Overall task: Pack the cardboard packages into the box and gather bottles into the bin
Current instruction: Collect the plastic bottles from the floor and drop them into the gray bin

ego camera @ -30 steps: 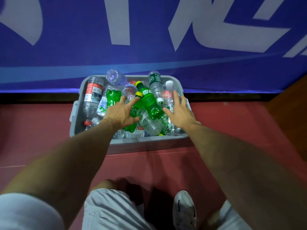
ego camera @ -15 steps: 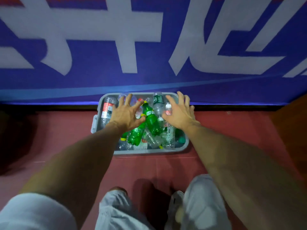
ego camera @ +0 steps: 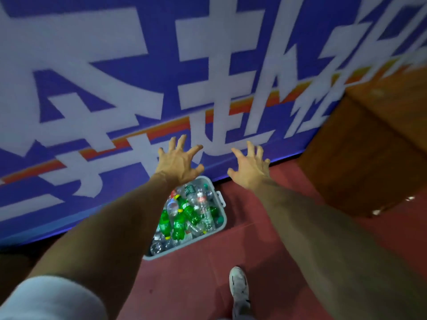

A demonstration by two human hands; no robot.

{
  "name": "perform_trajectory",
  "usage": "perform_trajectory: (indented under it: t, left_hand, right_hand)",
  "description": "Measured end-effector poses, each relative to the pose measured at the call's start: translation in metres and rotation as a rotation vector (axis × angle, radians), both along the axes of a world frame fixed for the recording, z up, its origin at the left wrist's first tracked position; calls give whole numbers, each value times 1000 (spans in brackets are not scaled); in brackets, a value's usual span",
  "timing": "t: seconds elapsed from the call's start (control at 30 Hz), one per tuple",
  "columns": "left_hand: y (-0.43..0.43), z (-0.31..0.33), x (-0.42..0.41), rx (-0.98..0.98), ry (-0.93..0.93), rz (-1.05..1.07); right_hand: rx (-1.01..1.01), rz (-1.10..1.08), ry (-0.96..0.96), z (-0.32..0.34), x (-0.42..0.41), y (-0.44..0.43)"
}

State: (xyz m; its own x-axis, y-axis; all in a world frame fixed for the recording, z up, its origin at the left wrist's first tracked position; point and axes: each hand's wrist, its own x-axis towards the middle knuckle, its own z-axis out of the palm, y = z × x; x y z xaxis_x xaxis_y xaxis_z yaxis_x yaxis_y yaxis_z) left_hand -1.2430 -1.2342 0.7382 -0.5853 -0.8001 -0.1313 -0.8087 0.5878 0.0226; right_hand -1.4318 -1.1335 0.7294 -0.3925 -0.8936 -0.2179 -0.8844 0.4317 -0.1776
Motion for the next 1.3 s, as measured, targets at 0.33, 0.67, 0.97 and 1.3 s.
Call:
perform_trajectory:
  t: [0.33,0.67,0.97,1.3]
  left_hand:
    - [114,92,-64,-61,104,-430]
    - [368,143,-147,-53,170,-957]
    - [690,132,-137,6,177,-1365]
    - [1041,120,-62,106,165,-1758]
  right_hand:
    - [-91,-509,104,99,3,204]
    - [-112,-1029,171,141,29,484]
    - [7,-1436,215,137,120,799]
    - [121,-1787,199,127,272,1111]
